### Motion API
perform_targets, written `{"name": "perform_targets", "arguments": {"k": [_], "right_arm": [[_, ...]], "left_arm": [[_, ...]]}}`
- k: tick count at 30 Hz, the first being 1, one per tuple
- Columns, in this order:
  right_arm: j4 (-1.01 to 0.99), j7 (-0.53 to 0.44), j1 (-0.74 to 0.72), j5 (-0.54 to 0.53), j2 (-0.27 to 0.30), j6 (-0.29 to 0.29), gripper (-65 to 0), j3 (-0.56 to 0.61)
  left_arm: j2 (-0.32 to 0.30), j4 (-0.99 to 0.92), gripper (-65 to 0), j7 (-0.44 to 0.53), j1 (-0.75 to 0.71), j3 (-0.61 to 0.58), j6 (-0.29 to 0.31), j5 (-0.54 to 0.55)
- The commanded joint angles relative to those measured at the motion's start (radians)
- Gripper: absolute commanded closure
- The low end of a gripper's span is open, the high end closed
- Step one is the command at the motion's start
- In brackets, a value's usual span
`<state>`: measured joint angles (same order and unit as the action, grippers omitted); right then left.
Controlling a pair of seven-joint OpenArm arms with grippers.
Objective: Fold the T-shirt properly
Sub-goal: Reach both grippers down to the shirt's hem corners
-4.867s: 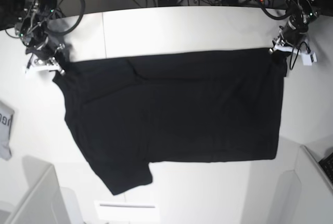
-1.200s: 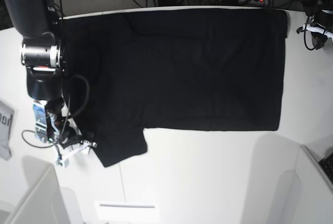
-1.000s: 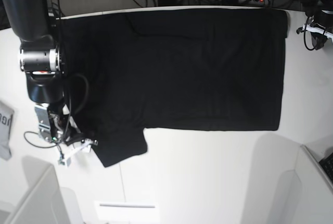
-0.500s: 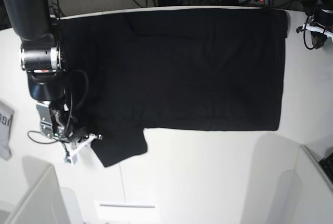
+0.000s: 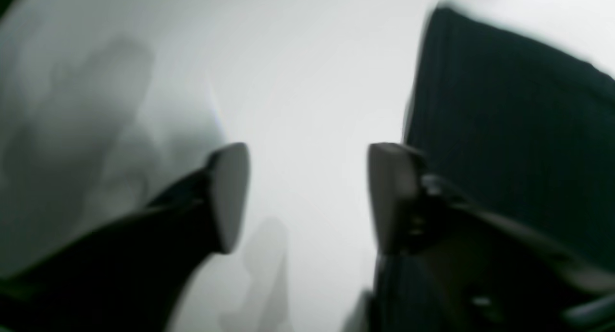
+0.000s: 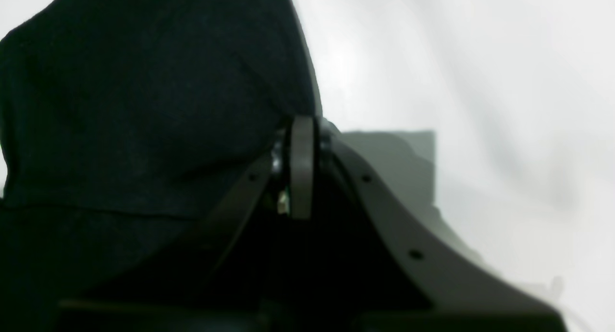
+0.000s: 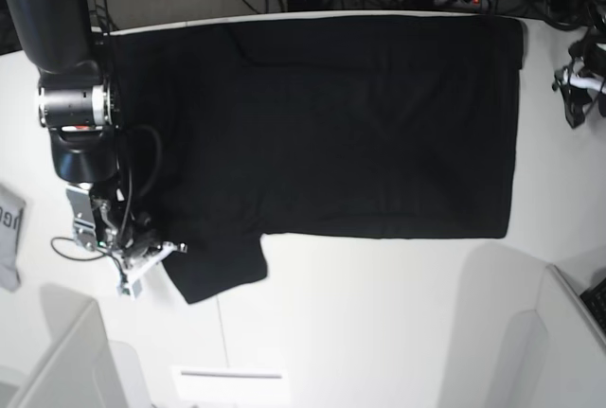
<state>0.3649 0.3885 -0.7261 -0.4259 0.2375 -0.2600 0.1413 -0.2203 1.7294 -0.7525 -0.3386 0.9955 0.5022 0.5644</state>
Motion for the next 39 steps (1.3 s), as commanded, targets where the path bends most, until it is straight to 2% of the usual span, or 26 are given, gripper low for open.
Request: {"name": "perform_targets", "arguments": {"k": [1, 5, 9, 12, 21, 28, 32, 34, 39], "right_arm": [[0.012, 0.000, -0.031, -0.003, 0.010, -0.005, 0.0, -0.004], [0.013, 0.000, -0.031, -0.003, 0.010, -0.005, 0.0, -0.004], [0.015, 0.002, -0.031, -0.003, 0.009, -0.005, 0.0, -0.004], [0.015, 0.002, -0.031, -0.003, 0.009, -0.005, 0.0, -0.004], [0.015, 0.002, -0.033, -0.003, 0.009, -0.005, 0.0, 0.001], [0.015, 0.002, -0.034, -0.003, 0.012, -0.005, 0.0, 0.001], [0.015, 0.002, -0.034, -0.003, 0.013, -0.005, 0.0, 0.001], [0.015, 0.002, -0.034, -0.003, 0.015, -0.005, 0.0, 0.001], [0.015, 0.002, -0.034, -0.003, 0.015, -0.005, 0.0, 0.002]], "left_arm": [[-0.034, -0.010, -45.9, 0.021, 0.028, -0.017, 0.002, 0.004], [-0.116, -0.116, -48.1, 0.021, 0.164, -0.142, 0.002, -0.134], [-0.123, -0.230, -48.1, 0.021, 0.318, -0.218, 0.006, -0.303], [-0.123, -0.322, -48.1, 0.021, 0.411, -0.263, 0.008, -0.369], [-0.161, -0.599, -48.1, 0.029, 0.646, -0.401, 0.008, -0.390], [-0.161, -0.785, -48.1, 0.037, 0.800, -0.475, 0.002, -0.390], [-0.161, -0.917, -48.1, 0.116, 0.863, -0.539, -0.006, -0.403], [-0.161, -1.004, -48.1, 0.150, 0.899, -0.574, -0.040, -0.444], [-0.161, -1.144, -48.1, 0.244, 0.942, -0.591, -0.052, -0.481]]}}
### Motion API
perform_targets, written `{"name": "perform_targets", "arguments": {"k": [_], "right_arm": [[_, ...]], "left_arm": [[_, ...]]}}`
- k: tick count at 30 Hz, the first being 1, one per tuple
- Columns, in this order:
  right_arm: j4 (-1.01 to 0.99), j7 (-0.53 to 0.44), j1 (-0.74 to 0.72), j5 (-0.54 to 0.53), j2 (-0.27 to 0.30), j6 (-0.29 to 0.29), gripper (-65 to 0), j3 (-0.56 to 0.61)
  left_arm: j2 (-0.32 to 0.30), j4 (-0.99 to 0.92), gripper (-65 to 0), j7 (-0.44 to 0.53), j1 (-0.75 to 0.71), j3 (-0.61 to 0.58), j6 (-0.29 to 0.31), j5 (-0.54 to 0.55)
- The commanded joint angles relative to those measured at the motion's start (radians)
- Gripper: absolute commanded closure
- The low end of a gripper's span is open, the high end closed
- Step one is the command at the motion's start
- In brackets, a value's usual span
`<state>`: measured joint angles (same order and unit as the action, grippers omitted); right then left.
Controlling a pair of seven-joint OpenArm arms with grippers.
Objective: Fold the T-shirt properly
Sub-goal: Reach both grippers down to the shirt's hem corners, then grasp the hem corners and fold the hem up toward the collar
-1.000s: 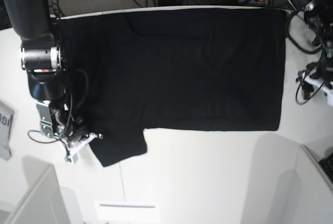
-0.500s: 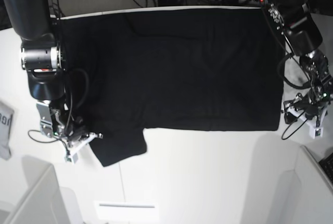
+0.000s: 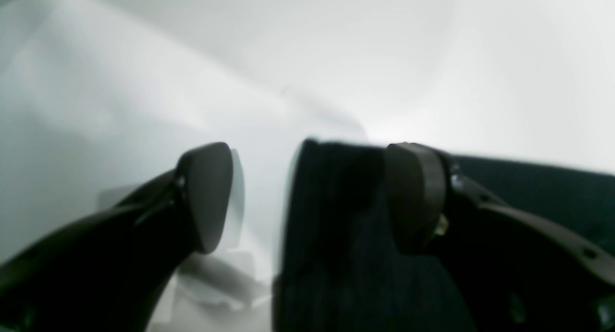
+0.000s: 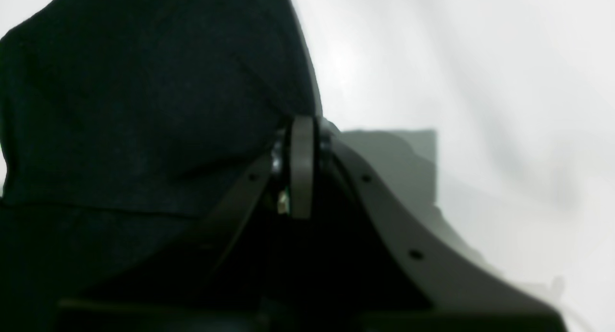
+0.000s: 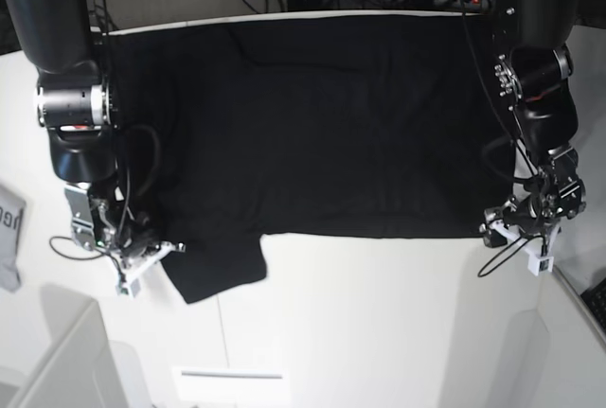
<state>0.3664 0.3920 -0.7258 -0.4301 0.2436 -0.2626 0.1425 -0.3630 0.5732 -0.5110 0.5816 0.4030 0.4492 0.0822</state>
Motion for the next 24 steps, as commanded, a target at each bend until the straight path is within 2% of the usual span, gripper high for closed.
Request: {"name": "perform_targets", "arguments": {"k": [1, 9, 10, 12, 16, 17, 24], "right_arm": [[0.013, -0.001, -0.035, 0.001, 0.010, -0.002, 0.0, 0.001], [0.013, -0.001, -0.035, 0.001, 0.010, -0.002, 0.0, 0.001], [0.013, -0.001, -0.035, 0.001, 0.010, -0.002, 0.0, 0.001], [0.013, -0.001, -0.033, 0.001, 0.010, -0.002, 0.0, 0.001], [0.013, -0.003, -0.033, 0.001, 0.007, -0.002, 0.0, -0.005], [0.013, -0.005, -0.033, 0.001, 0.007, -0.002, 0.0, -0.007], [0.019, -0.011, -0.033, -0.003, 0.009, -0.002, 0.0, -0.007]], "left_arm": [[-0.018, 0.005, -48.1, 0.016, 0.028, 0.000, 0.001, 0.000], [-0.009, -0.003, -47.2, 0.021, 0.015, 0.000, 0.000, 0.000], [-0.009, -0.002, -45.1, 0.022, 0.007, 0.000, 0.000, 0.000], [-0.009, -0.002, -35.2, 0.022, 0.001, 0.000, 0.000, 0.000], [-0.009, 0.001, -3.8, 0.024, -0.021, 0.000, 0.000, 0.004], [-0.009, 0.003, 0.0, 0.024, -0.024, 0.000, 0.000, 0.004], [-0.009, 0.029, 0.0, 0.024, -0.027, 0.000, 0.003, 0.008]]}}
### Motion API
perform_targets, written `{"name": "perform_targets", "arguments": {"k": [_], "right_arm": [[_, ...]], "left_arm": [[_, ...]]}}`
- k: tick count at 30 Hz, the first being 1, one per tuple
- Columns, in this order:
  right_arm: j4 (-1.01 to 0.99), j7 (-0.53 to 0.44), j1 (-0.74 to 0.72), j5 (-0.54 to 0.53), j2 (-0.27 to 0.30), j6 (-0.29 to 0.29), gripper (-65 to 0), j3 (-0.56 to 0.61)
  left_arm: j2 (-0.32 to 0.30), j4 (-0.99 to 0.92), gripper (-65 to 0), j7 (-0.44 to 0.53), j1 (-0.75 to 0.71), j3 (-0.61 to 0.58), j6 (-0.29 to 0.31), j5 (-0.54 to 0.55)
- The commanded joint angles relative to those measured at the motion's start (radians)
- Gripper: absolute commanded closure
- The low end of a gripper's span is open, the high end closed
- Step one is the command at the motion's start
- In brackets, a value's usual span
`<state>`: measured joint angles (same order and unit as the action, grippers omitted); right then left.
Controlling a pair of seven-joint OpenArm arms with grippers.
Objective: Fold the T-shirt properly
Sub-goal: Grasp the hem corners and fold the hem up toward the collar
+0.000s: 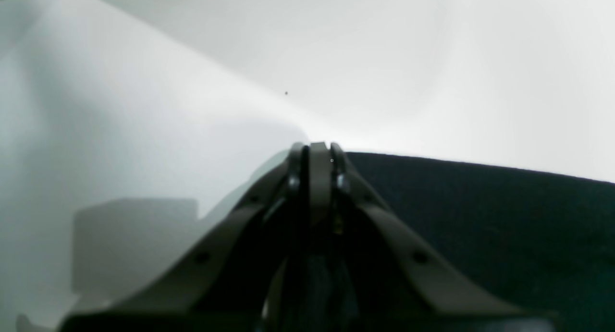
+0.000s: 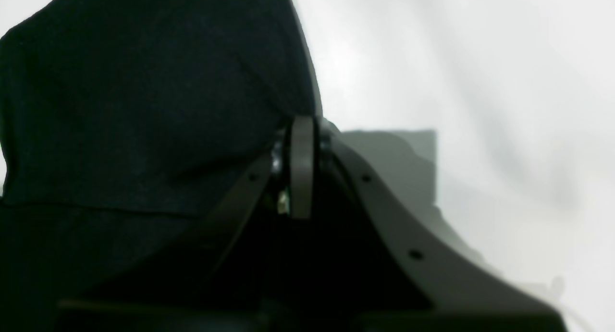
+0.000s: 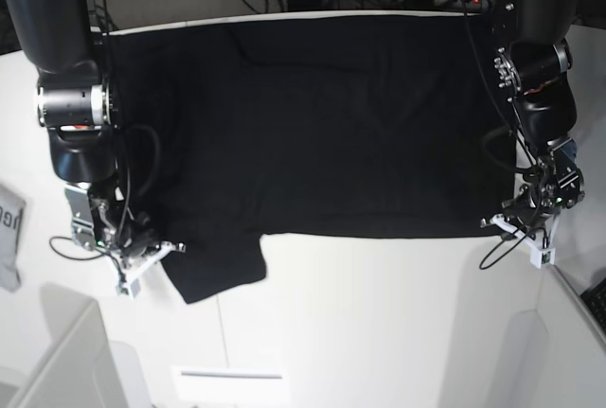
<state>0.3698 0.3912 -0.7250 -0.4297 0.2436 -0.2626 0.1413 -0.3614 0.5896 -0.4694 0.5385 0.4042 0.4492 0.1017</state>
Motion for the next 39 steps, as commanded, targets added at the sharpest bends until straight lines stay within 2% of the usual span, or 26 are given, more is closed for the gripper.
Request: {"name": "perform_targets", "arguments": {"k": [1, 5, 10, 12, 16, 22, 26, 29, 32, 36, 39], "right_arm": [[0.031, -0.010, -0.032, -0.004, 0.009, -0.002, 0.0, -0.006], [0.151, -0.008, 0.023, -0.002, 0.018, 0.000, 0.0, -0.007], [0.300, -0.002, 0.087, -0.005, 0.038, 0.001, 0.0, -0.009], [0.341, 0.001, 0.112, -0.001, 0.040, 0.003, 0.0, -0.044], [0.395, 0.048, 0.141, 0.001, 0.040, 0.021, 0.0, -0.130], [0.536, 0.111, 0.212, 0.001, 0.059, 0.023, 0.0, -0.139], [0.607, 0.142, 0.252, -0.001, 0.064, 0.023, 0.0, -0.141], [0.642, 0.180, 0.279, 0.001, 0.064, 0.023, 0.0, -0.196], [0.713, 0.220, 0.321, 0.001, 0.063, 0.023, 0.0, -0.250], [0.805, 0.298, 0.370, -0.001, 0.063, 0.023, 0.0, -0.285], [0.855, 0.343, 0.402, -0.004, 0.059, 0.018, 0.0, -0.331]], "left_arm": [[-0.011, 0.042, 0.0, -0.022, 0.012, -0.001, 0.003, -0.012], [-0.008, 0.183, 0.0, -0.027, -0.048, -0.001, 0.003, -0.010], [0.008, 0.304, 0.0, -0.108, -0.085, 0.008, 0.004, -0.009], [0.020, 0.376, 0.0, -0.113, -0.130, 0.008, 0.004, -0.009], [0.043, 0.521, 0.0, -0.119, -0.205, 0.008, 0.004, -0.009], [0.055, 0.668, 0.0, -0.167, -0.289, 0.009, 0.004, -0.004], [0.051, 0.788, 0.0, -0.196, -0.357, 0.009, 0.001, 0.114], [0.051, 0.884, 0.0, -0.248, -0.401, 0.011, 0.000, 0.184], [0.055, 0.978, 0.0, -0.257, -0.459, 0.060, 0.000, 0.203], [0.080, 1.074, 0.0, -0.342, -0.490, 0.155, 0.006, 0.204], [0.086, 1.137, 0.0, -0.372, -0.522, 0.166, 0.007, 0.204]]}}
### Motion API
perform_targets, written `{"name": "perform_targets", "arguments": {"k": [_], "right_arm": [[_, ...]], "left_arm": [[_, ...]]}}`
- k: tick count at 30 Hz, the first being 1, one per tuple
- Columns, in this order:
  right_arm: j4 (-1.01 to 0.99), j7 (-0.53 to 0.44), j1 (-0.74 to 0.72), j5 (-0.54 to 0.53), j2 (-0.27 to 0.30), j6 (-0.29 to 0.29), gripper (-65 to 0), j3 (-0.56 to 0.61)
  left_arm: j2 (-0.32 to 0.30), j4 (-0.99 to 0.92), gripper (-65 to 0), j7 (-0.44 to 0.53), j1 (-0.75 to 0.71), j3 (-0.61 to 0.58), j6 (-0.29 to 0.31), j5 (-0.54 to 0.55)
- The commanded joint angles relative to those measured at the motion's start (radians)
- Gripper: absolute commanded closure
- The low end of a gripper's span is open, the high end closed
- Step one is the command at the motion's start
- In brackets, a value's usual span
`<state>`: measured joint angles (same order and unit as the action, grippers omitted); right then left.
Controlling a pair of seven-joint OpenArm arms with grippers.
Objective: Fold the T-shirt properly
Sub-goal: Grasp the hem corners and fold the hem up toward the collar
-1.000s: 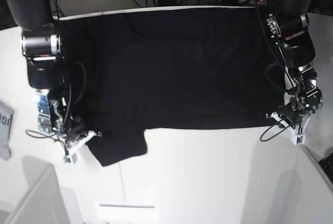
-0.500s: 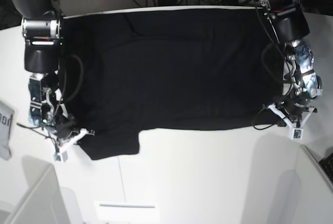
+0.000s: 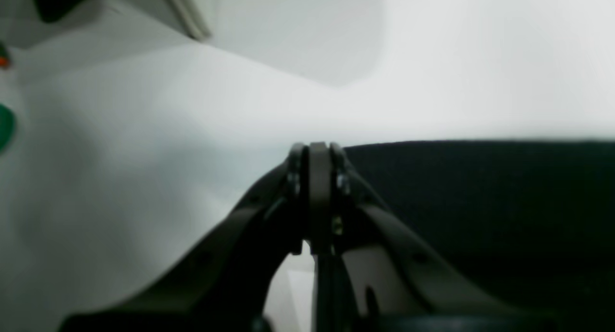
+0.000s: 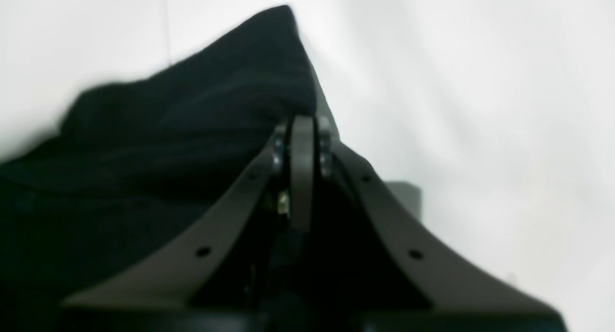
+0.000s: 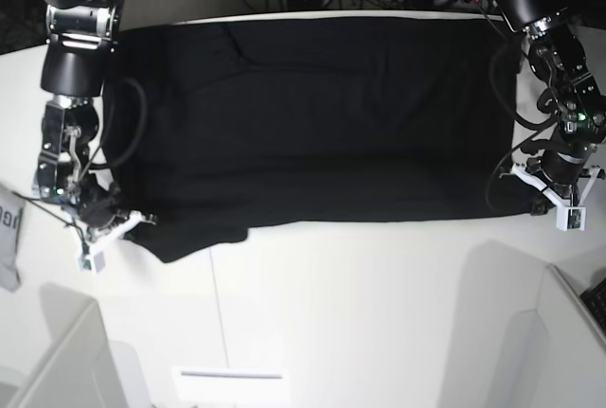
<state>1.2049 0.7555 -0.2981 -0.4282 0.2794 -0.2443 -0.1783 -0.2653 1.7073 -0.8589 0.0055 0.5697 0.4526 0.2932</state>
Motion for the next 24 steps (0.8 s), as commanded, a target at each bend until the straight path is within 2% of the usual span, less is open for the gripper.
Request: {"name": "perform_targets", "arguments": {"k": [1, 11, 16, 24], "right_arm": [[0.040, -0.006, -0.014, -0.005, 0.022, 0.000, 0.0, -0.020], [0.300, 0.146, 0.144, -0.008, 0.019, -0.002, 0.0, -0.123], [0.410, 0.193, 0.227, -0.008, -0.009, -0.002, 0.0, -0.178], [0.585, 0.282, 0.336, -0.008, -0.042, -0.003, 0.0, -0.229]], "left_arm": [[-0.010, 0.037, 0.0, 0.017, -0.009, -0.004, 0.004, 0.013], [-0.007, 0.119, 0.0, 0.017, -0.138, 0.003, 0.004, 0.014], [-0.004, 0.175, 0.0, 0.017, -0.195, 0.005, 0.064, 0.014], [-0.004, 0.222, 0.0, 0.017, -0.278, 0.043, 0.073, 0.022]]}}
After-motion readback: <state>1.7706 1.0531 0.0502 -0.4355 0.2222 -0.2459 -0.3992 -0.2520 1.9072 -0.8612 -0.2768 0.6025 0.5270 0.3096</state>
